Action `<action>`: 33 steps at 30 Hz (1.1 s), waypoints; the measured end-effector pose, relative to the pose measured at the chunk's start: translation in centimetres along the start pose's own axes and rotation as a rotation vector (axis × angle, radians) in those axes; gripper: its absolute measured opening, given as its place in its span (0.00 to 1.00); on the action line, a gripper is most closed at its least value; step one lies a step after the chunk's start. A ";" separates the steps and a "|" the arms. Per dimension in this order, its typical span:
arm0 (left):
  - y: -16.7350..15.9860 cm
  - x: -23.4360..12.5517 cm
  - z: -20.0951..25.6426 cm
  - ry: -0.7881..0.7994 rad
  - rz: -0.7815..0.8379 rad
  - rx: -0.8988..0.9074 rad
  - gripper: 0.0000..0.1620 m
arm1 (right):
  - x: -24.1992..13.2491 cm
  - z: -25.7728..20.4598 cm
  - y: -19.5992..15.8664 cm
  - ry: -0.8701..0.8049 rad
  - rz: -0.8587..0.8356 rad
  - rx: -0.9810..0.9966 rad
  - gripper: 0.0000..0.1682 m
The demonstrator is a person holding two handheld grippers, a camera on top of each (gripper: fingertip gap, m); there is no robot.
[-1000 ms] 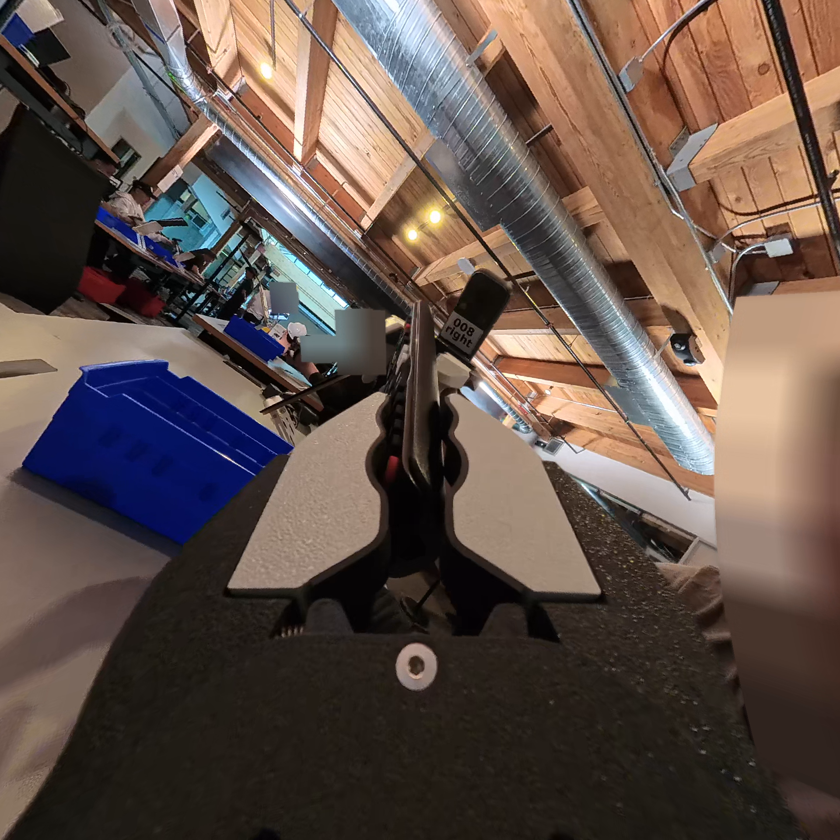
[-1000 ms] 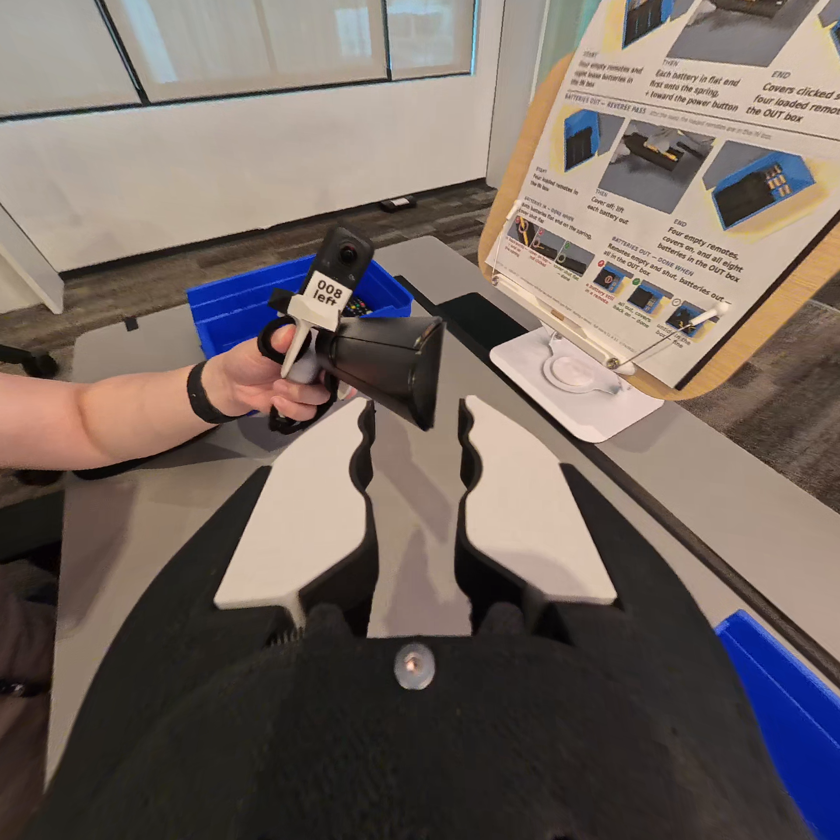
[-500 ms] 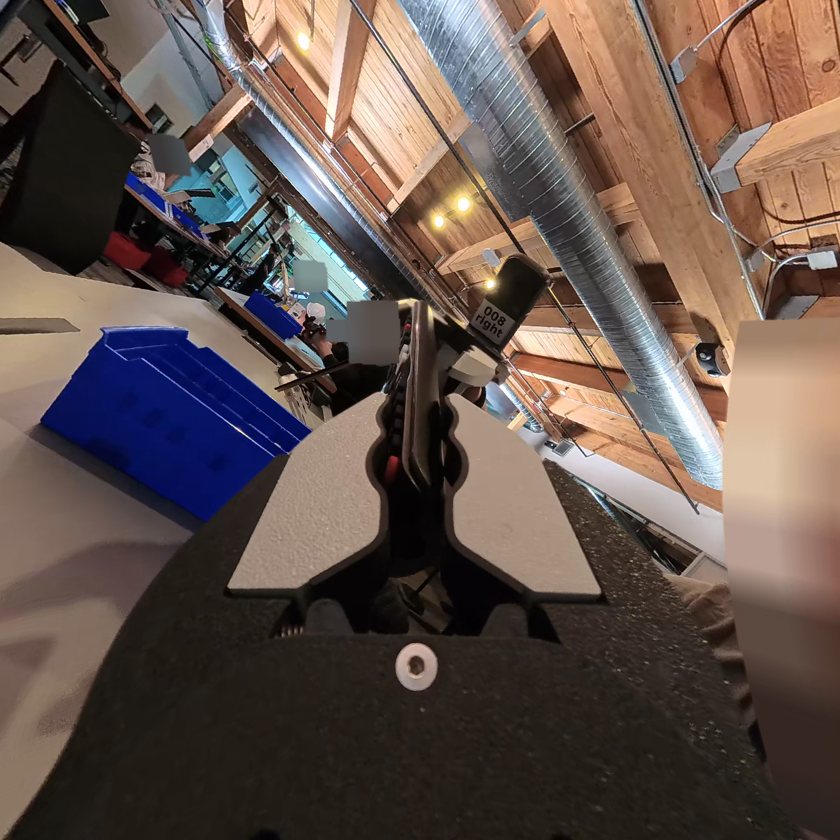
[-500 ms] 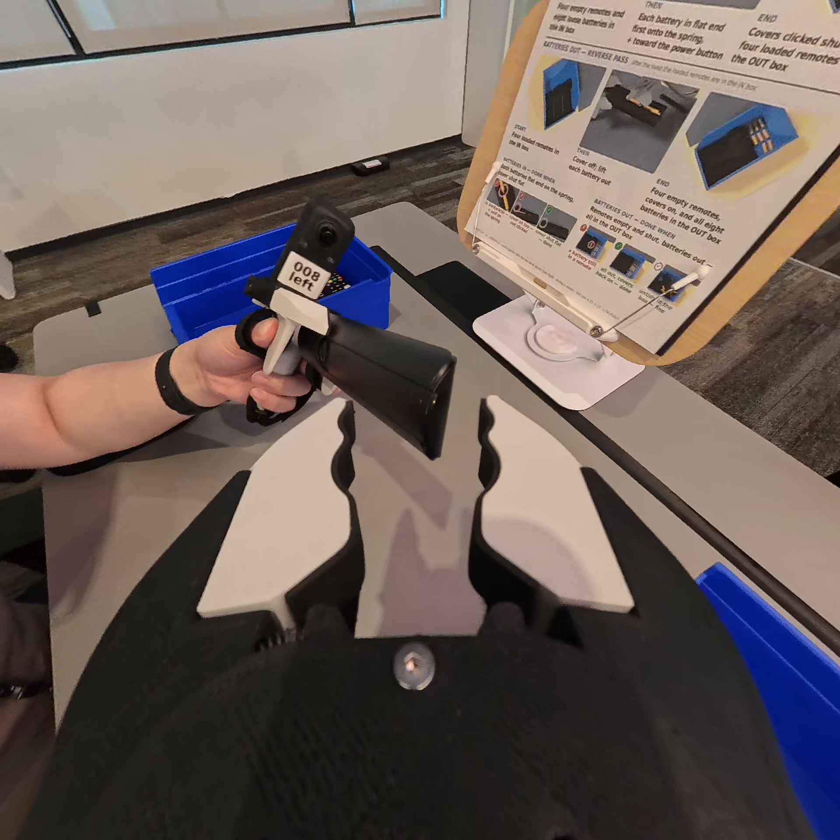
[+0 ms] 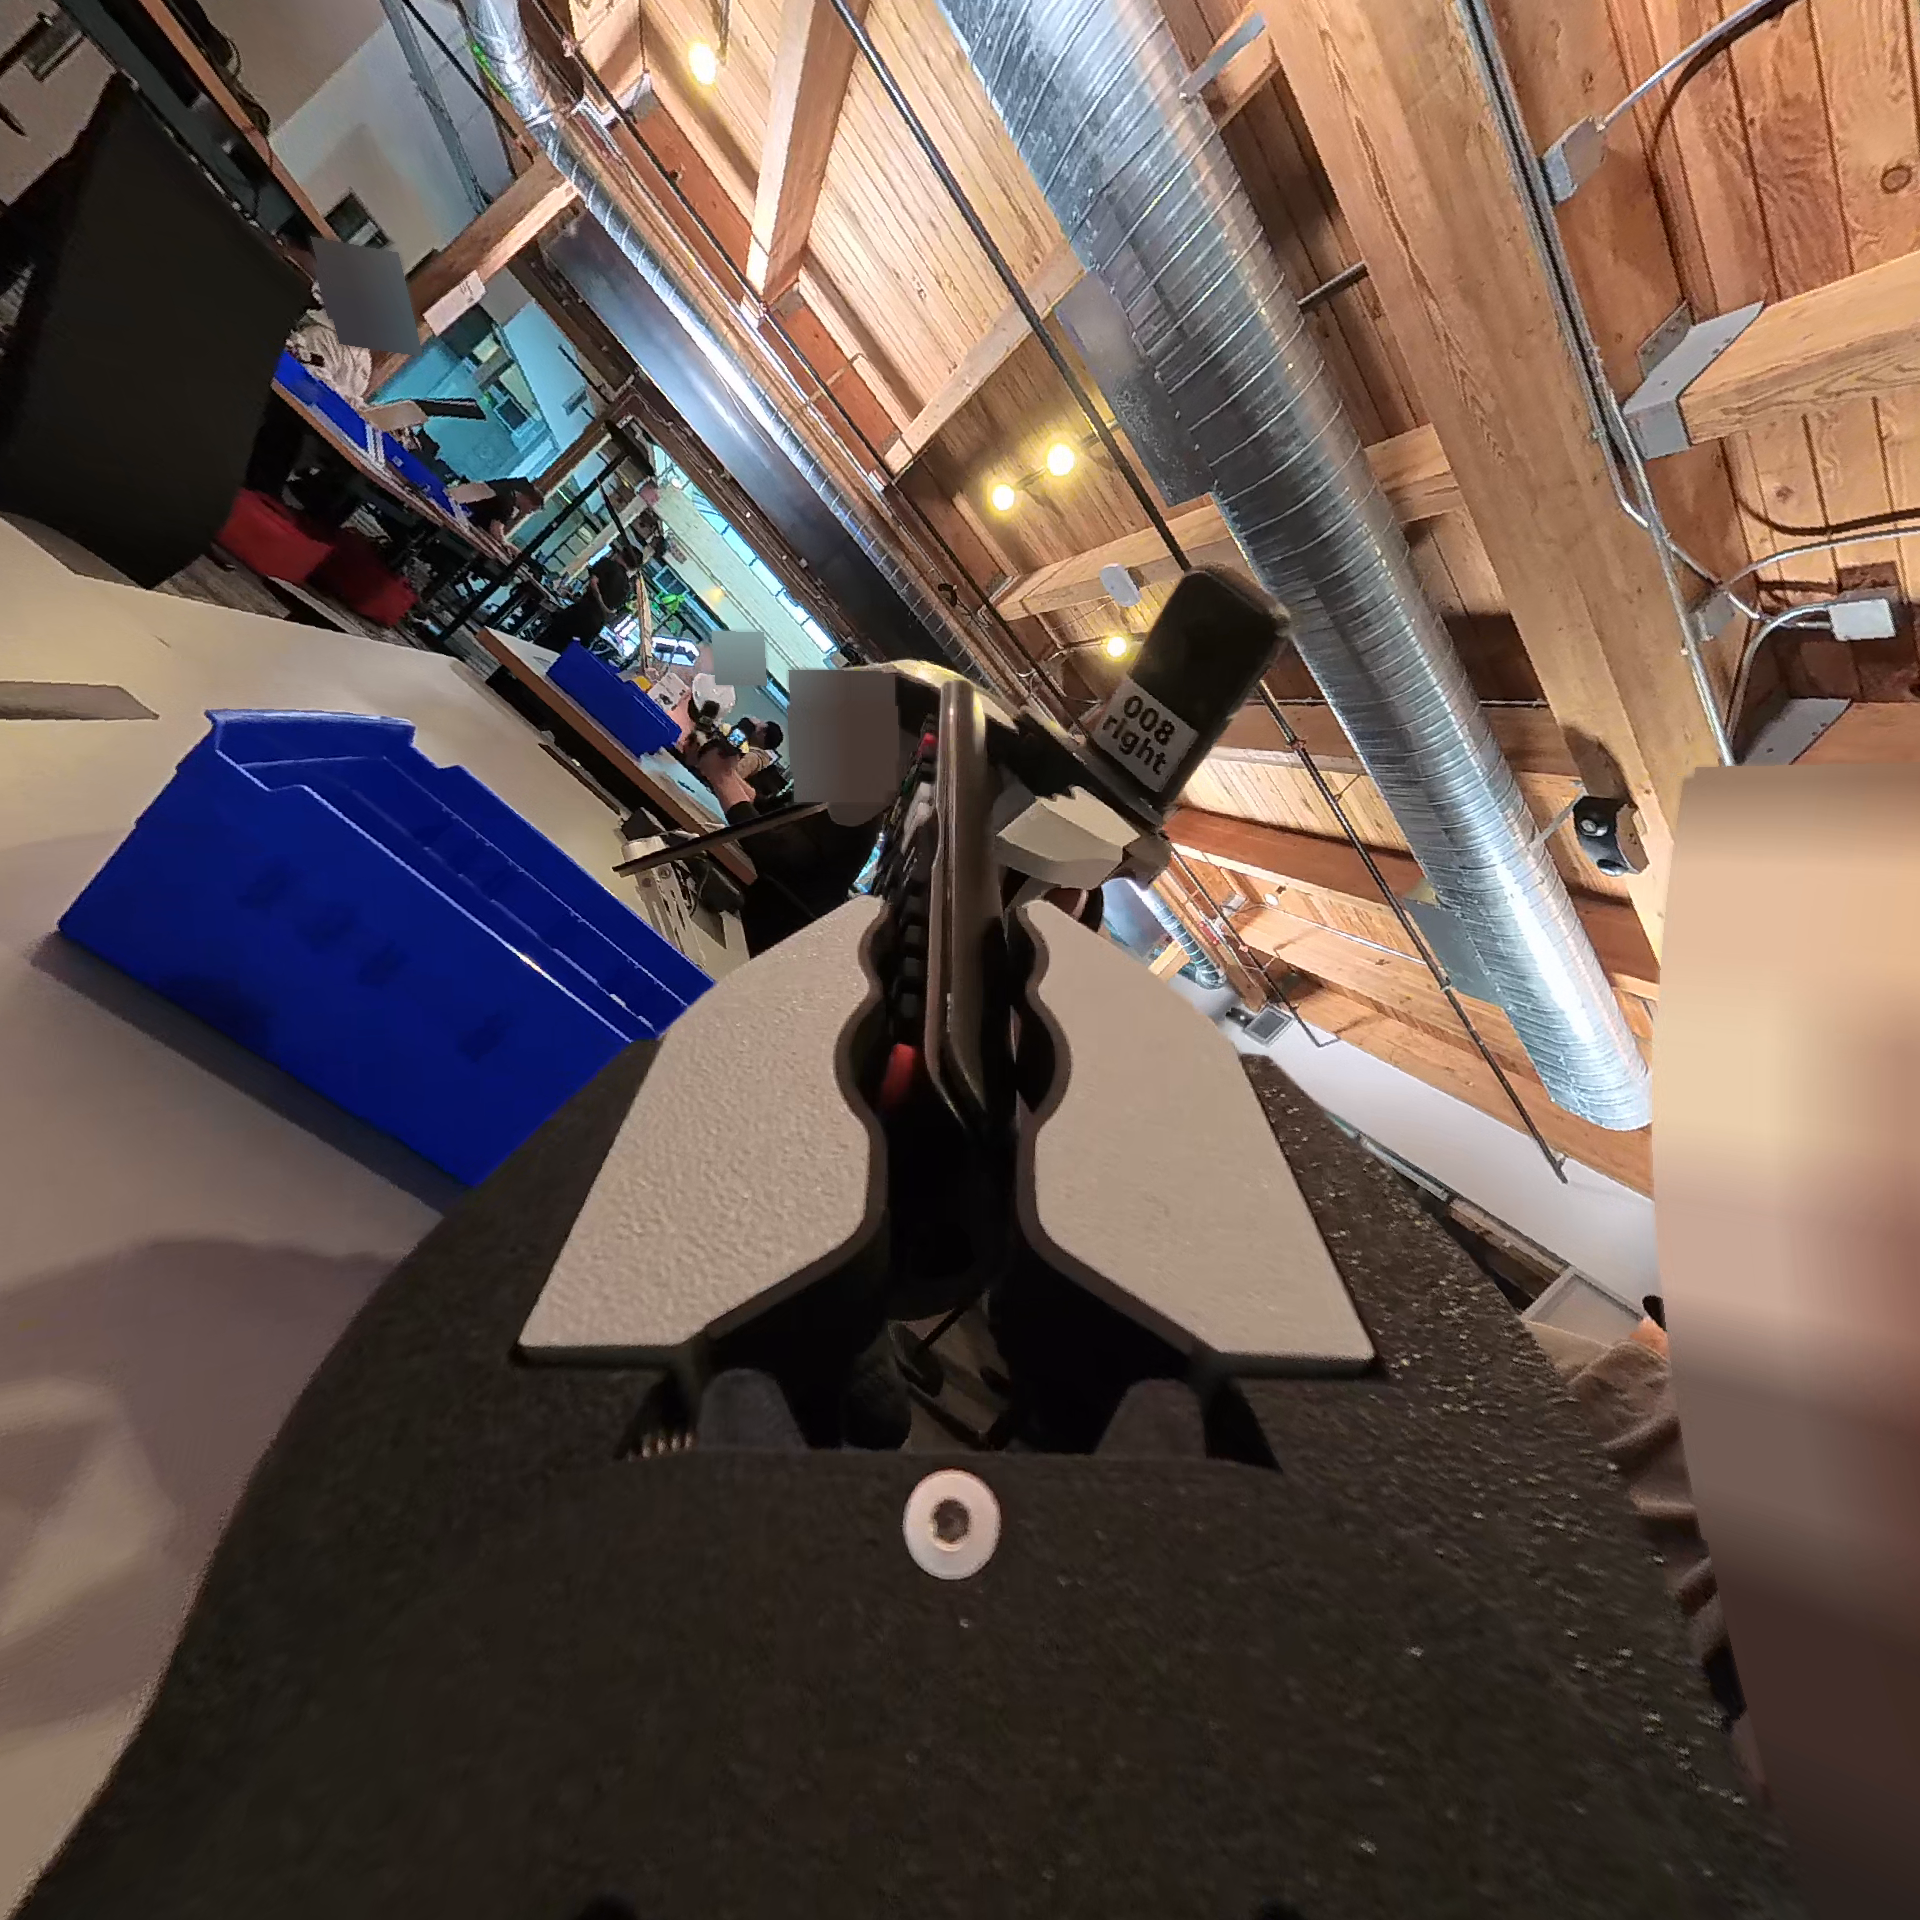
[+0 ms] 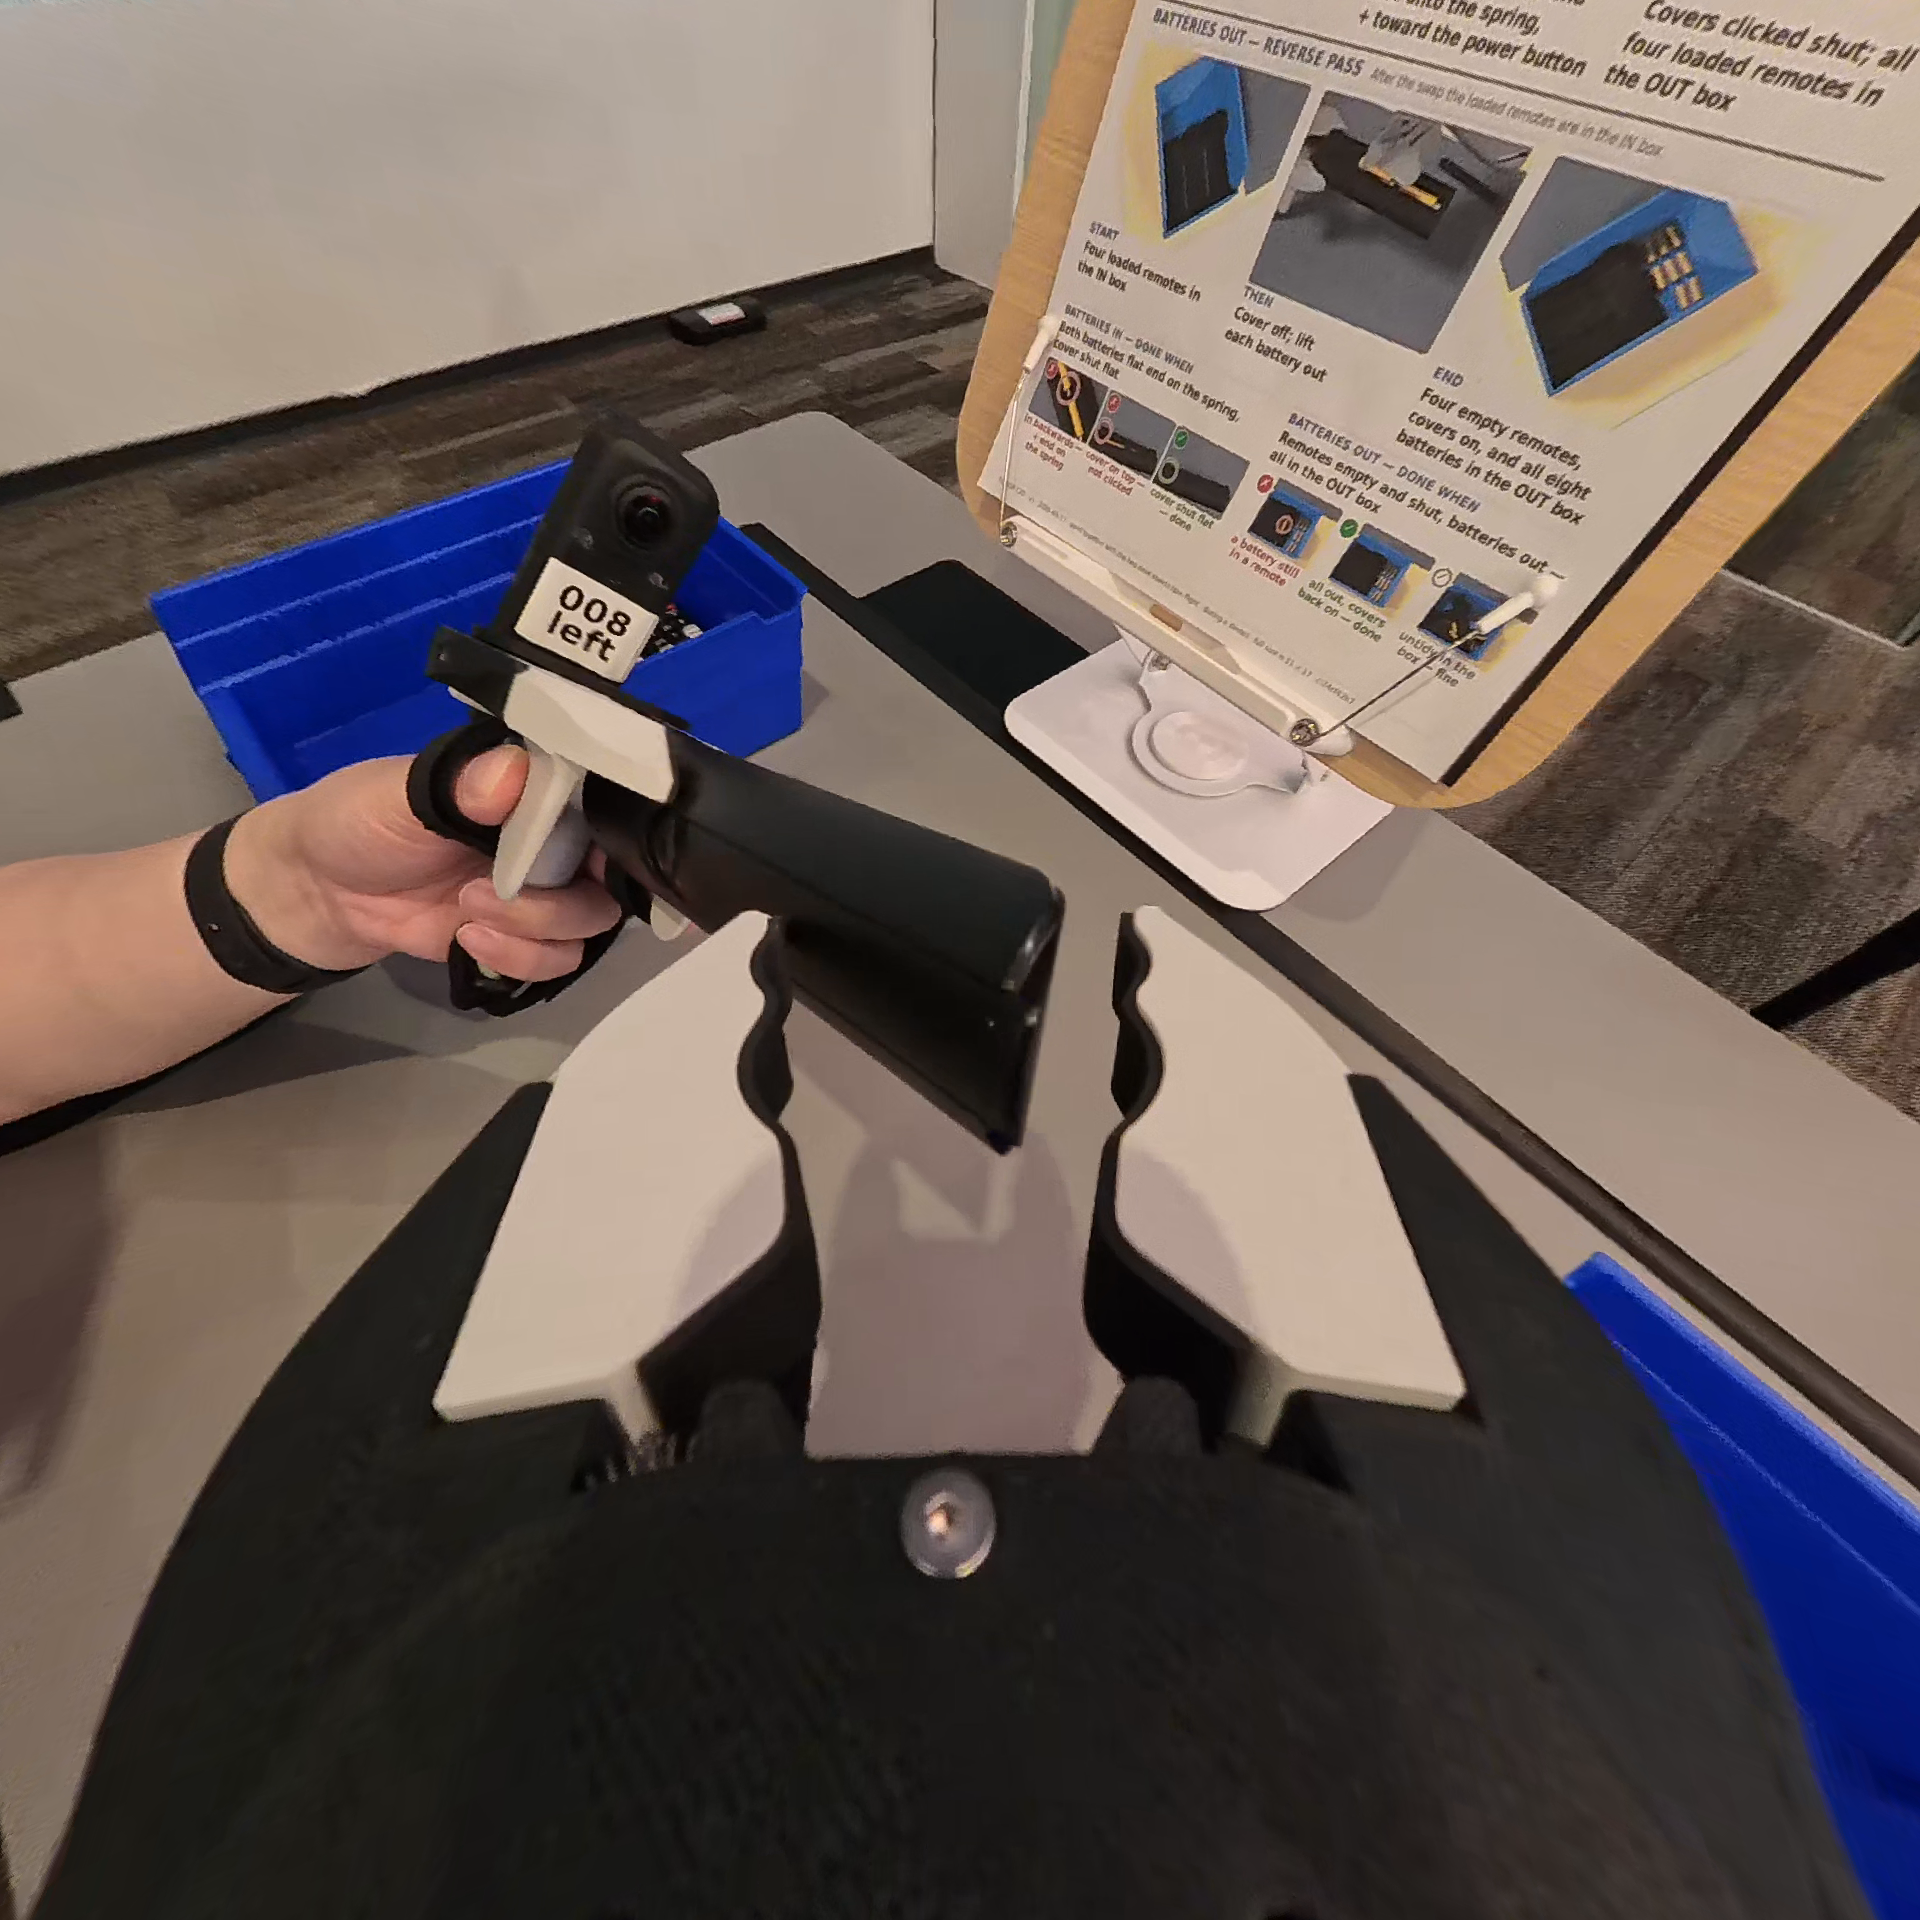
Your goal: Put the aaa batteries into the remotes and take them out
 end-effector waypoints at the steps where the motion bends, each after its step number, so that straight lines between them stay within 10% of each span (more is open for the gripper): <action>1: 0.0 0.1 0.0 -0.008 -0.003 -0.003 0.12 | -0.1 0.1 0.0 0.025 0.009 0.020 0.36; 33: 0.0 0.2 0.0 -0.009 -0.066 -0.004 0.12 | -2.7 1.3 -0.4 0.203 -0.066 0.037 0.19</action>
Point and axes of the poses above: each gripper's, where its closed fingertips meet, x out along the fingers, y out of its top, z = x × y across the jaws, the point moved 10 cm from there along -x, back along the fingers, and after that the axes turned 10 degrees about -x, right-handed, at the moved point
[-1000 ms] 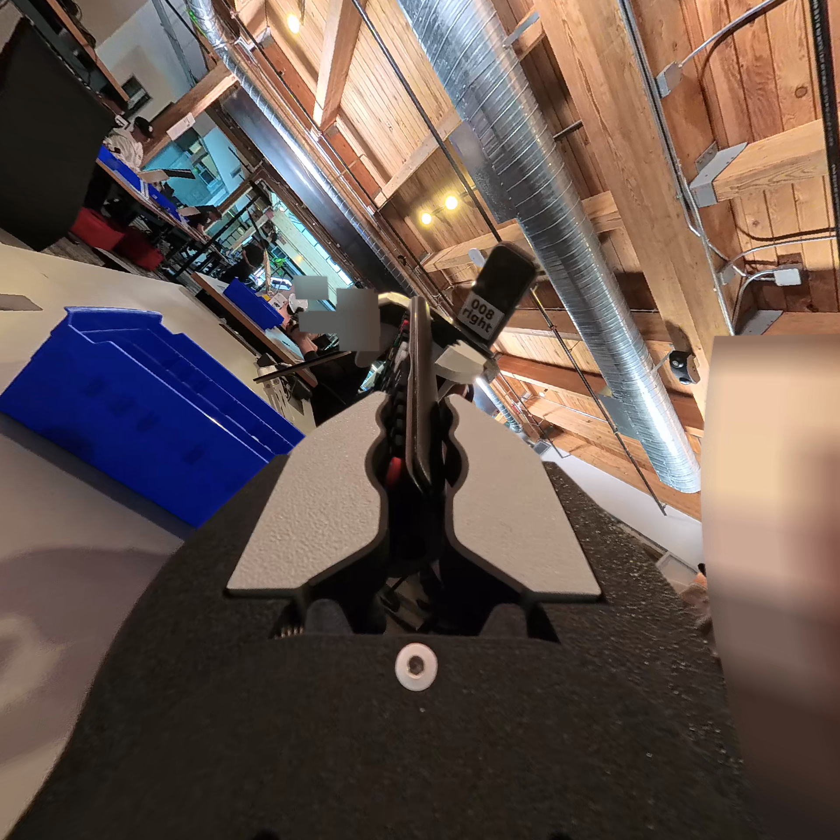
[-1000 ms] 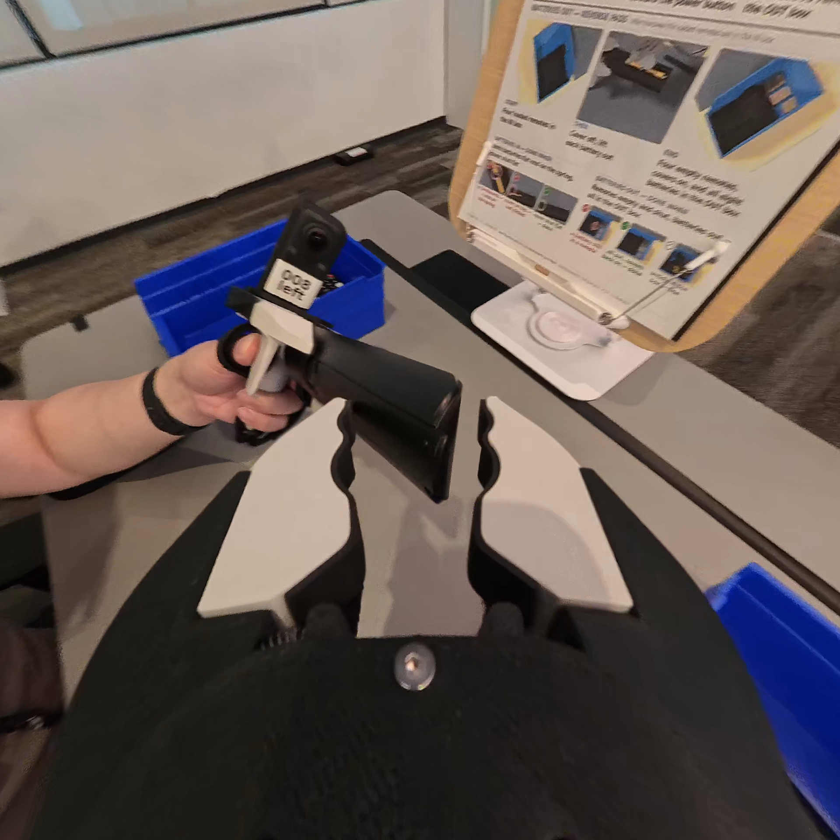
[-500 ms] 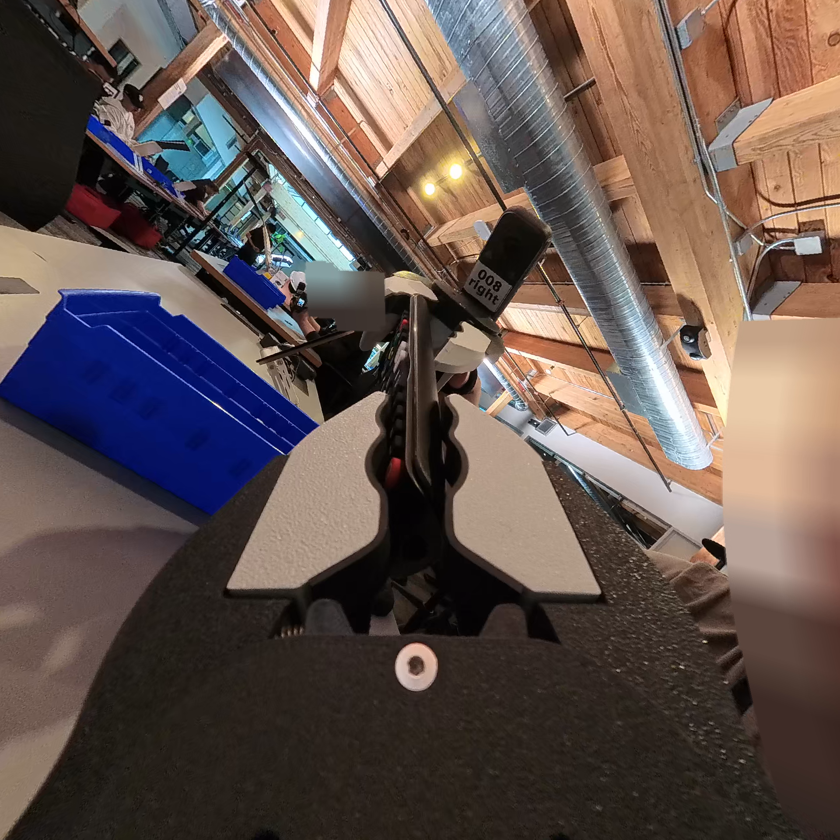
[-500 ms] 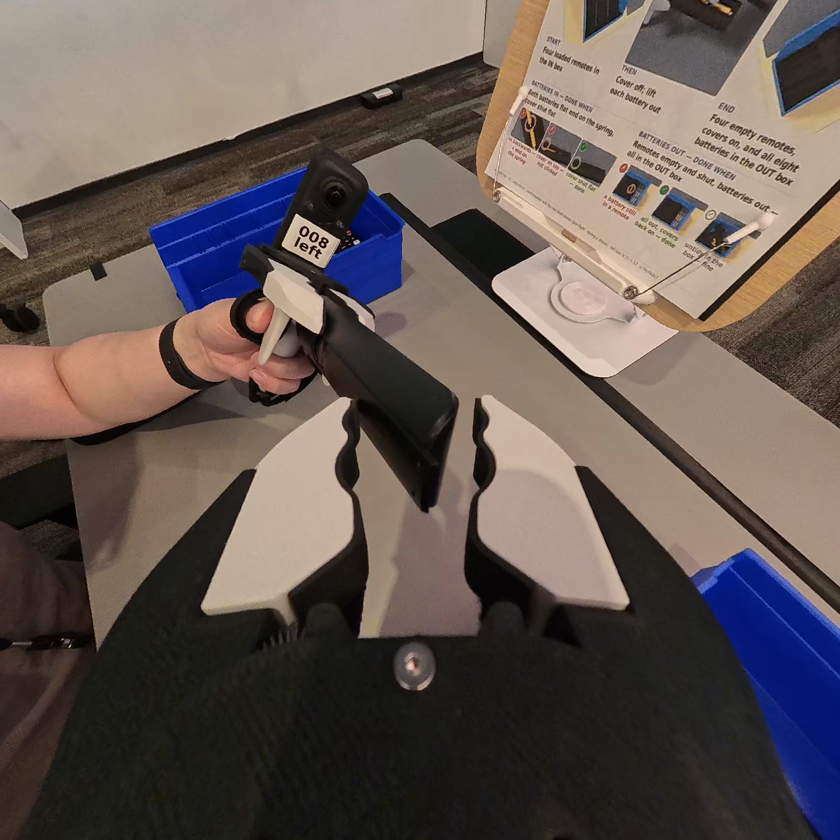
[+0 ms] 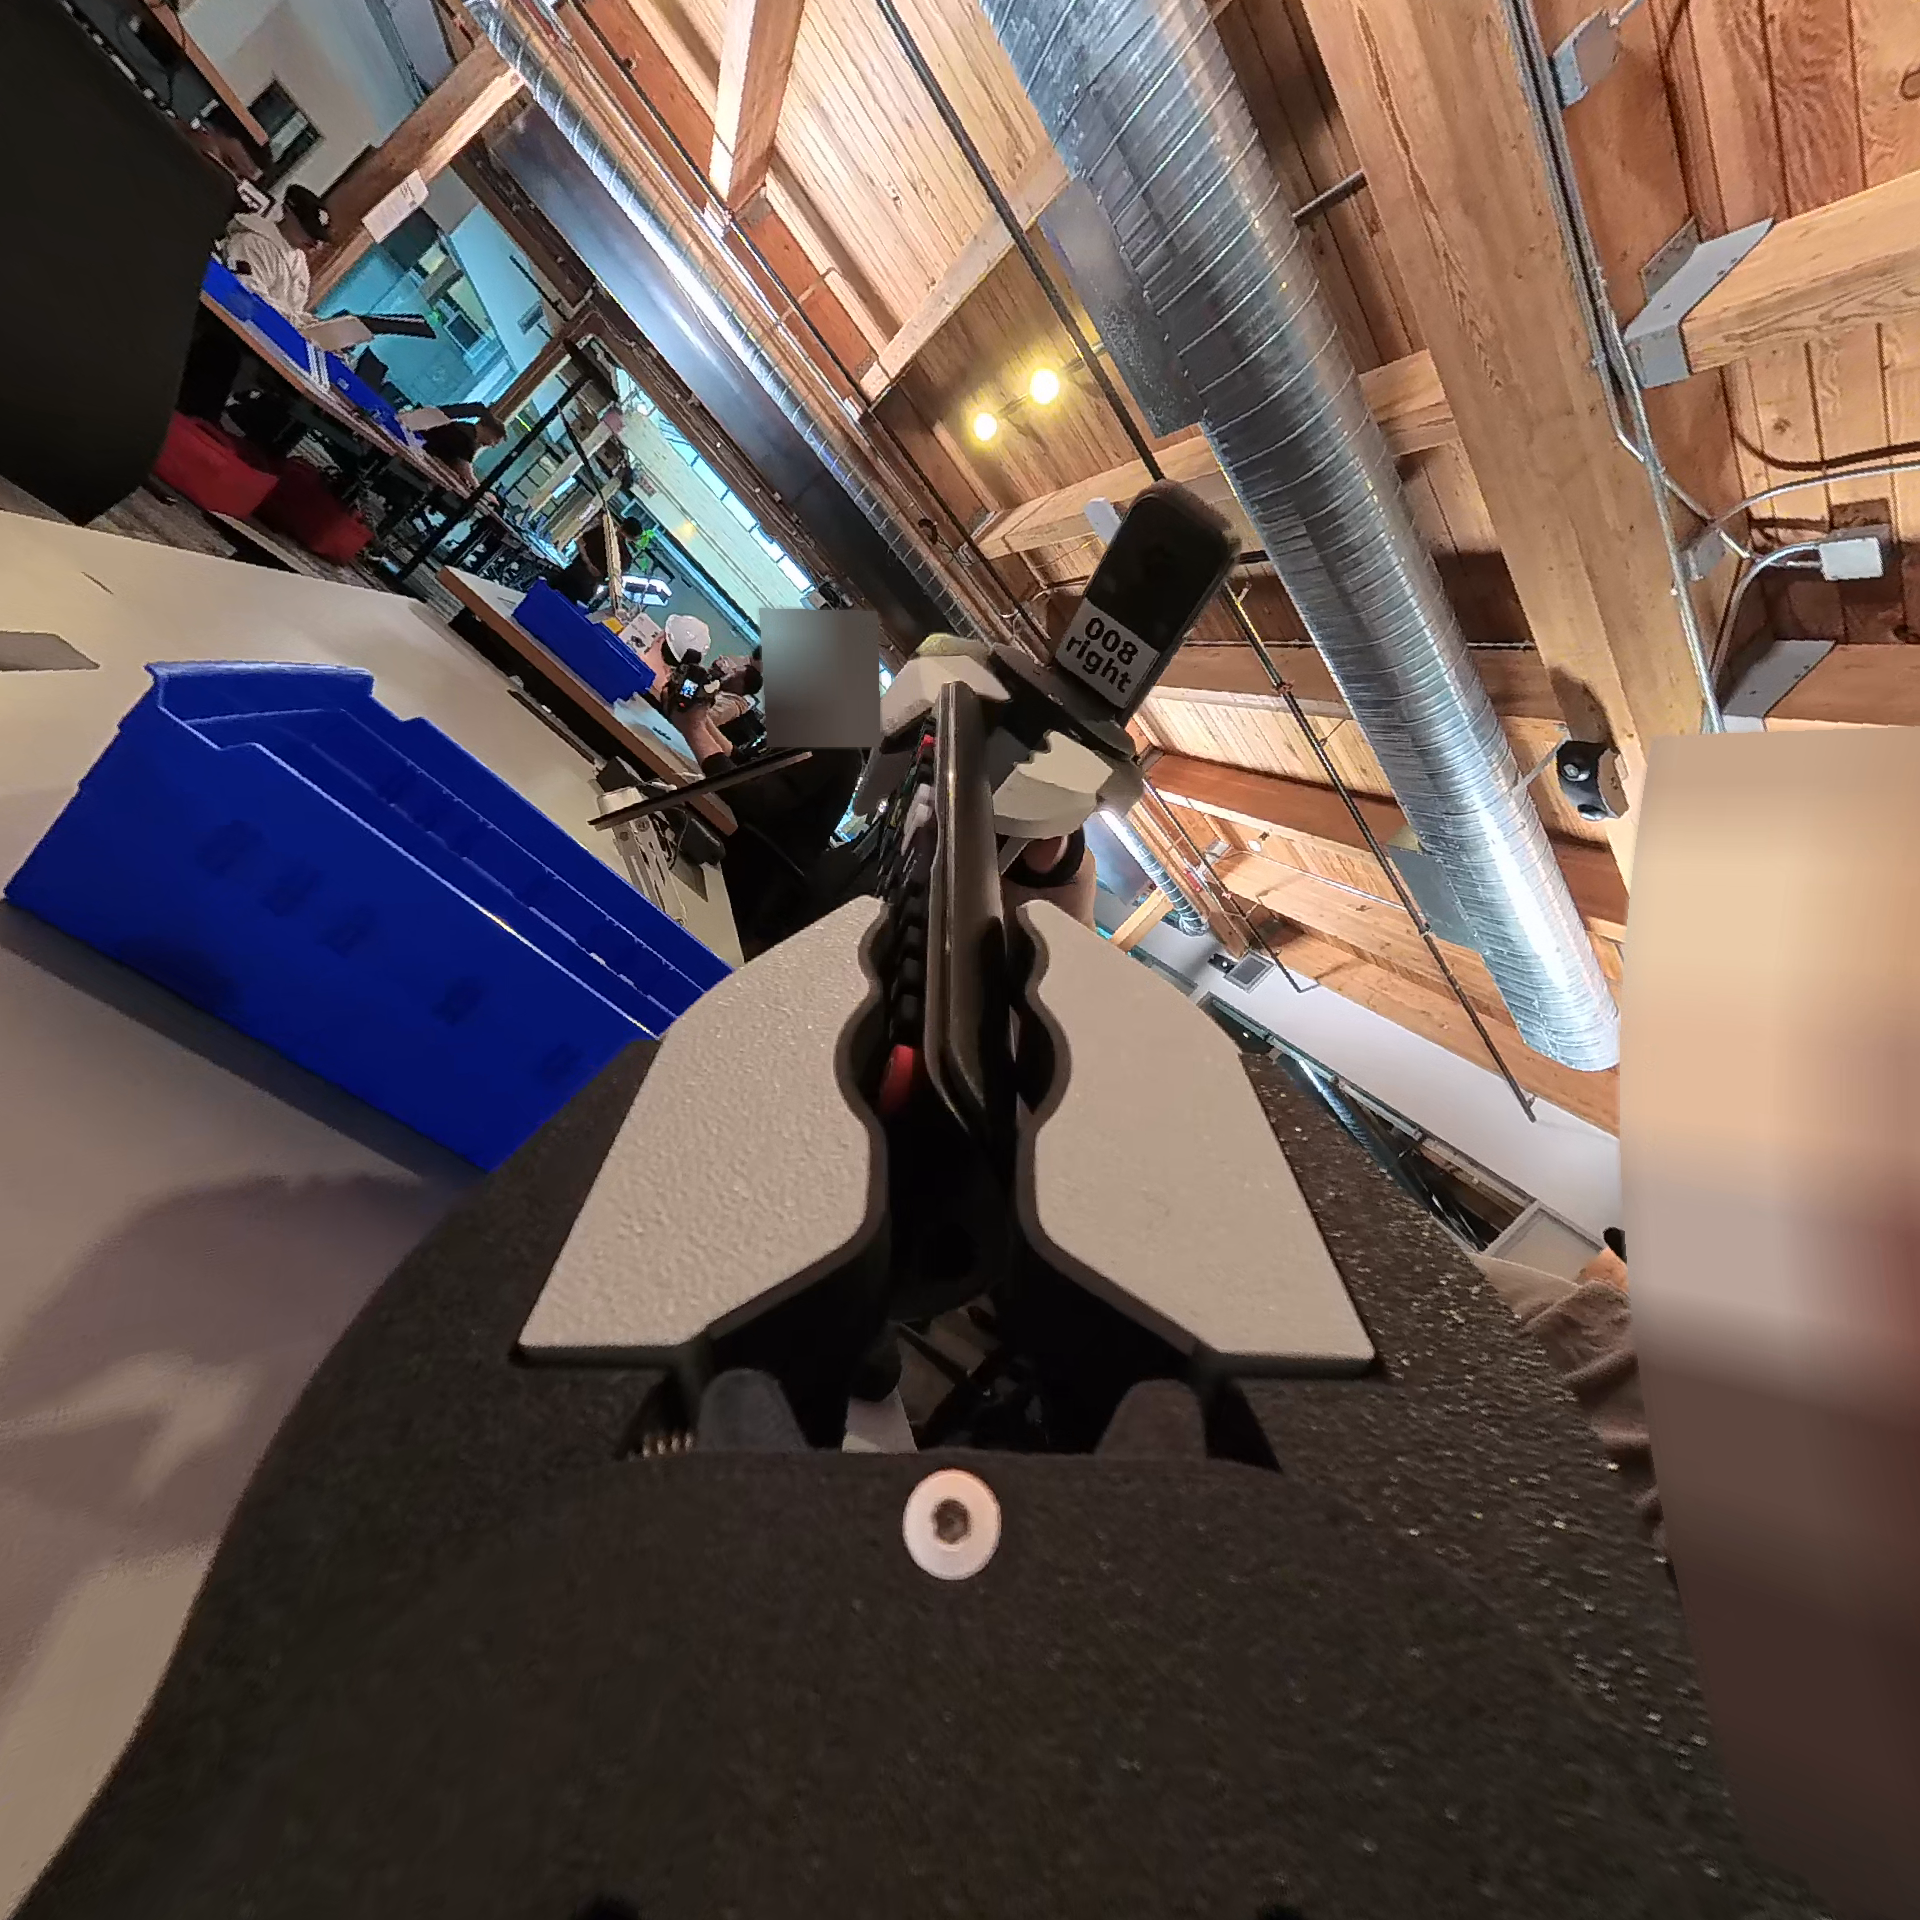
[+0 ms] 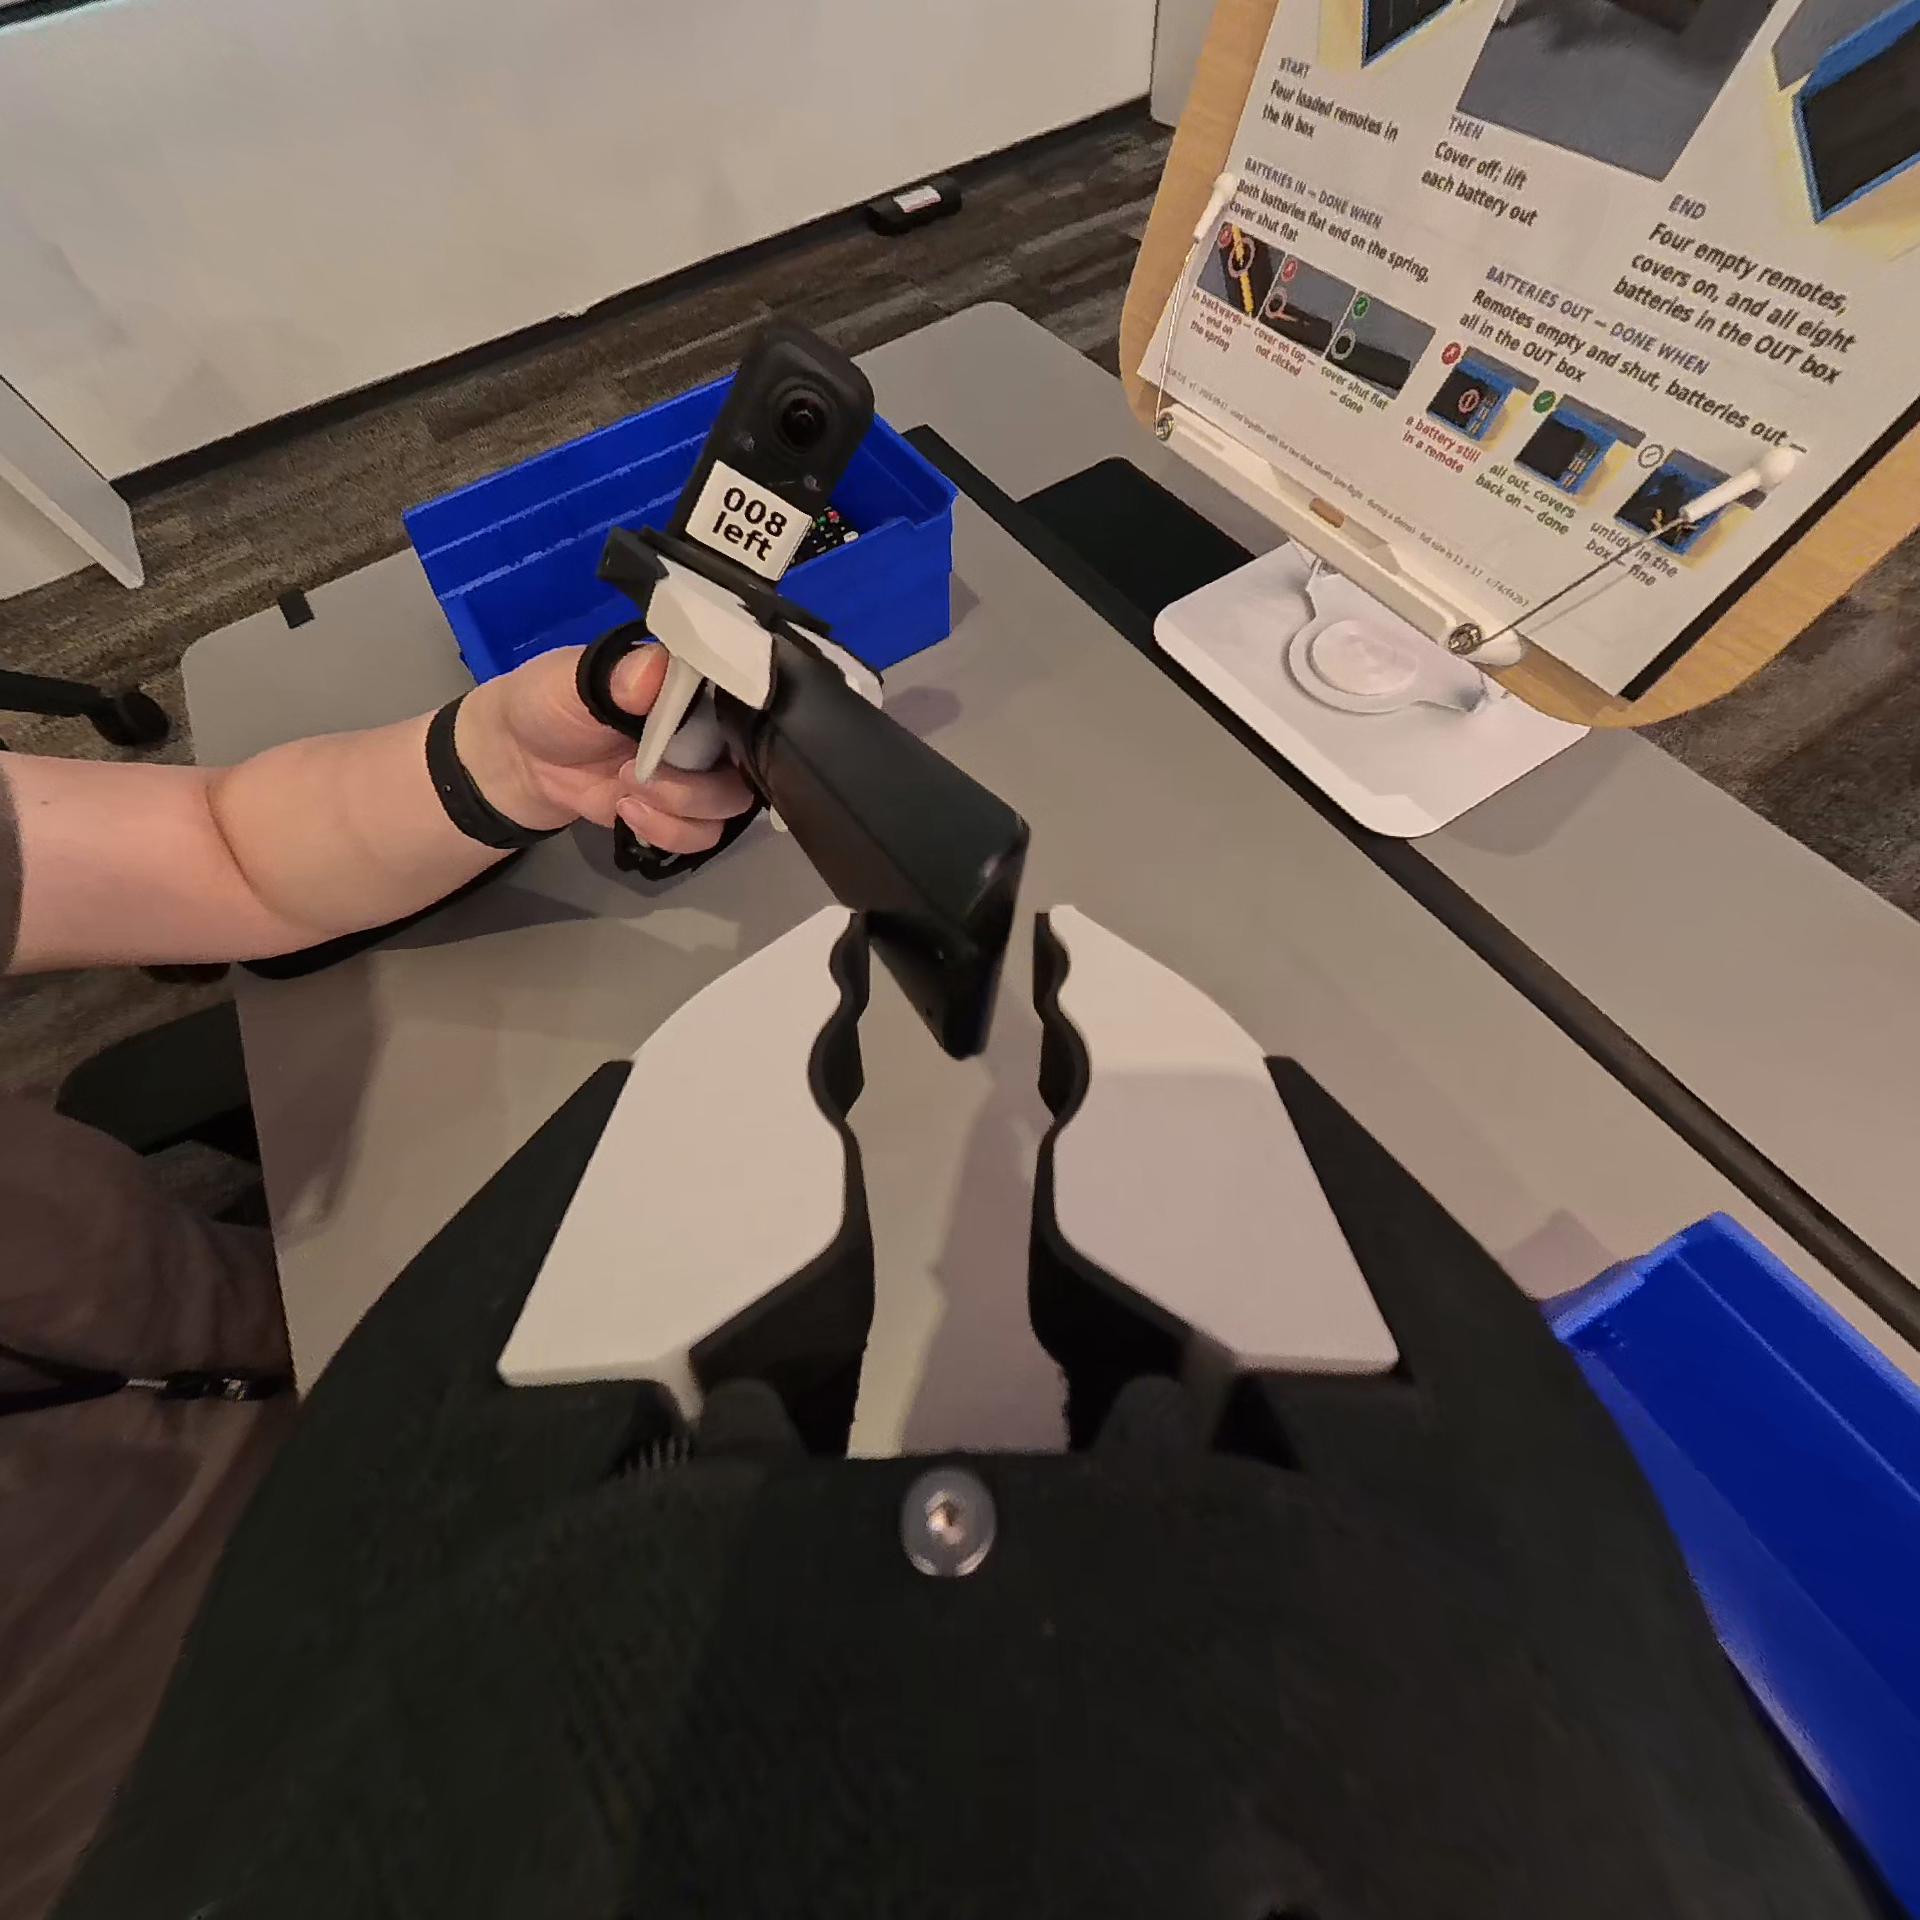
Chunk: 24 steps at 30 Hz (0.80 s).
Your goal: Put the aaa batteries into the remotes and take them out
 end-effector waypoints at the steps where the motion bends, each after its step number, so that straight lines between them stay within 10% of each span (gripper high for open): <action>1: 0.0 -0.1 0.0 -0.001 0.004 0.001 0.12 | -0.2 0.1 -0.1 -0.006 -0.003 0.002 0.19; 16: 0.1 -0.1 0.0 -0.014 0.016 -0.016 0.12 | -1.8 -0.2 -0.2 -0.043 0.058 0.003 0.14; 24: 0.0 -0.2 -0.3 0.022 0.082 -0.012 0.12 | 0.2 -1.0 0.3 -0.216 0.127 0.118 0.53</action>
Point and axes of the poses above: each gripper's, where its closed fingertips meet, x out along the fingers, y out of its top, z = x × y across the jaws, the point moved 10 cm from there along -x, back along the fingers, and after that the axes turned 10 degrees about -x, right-handed, at the moved point
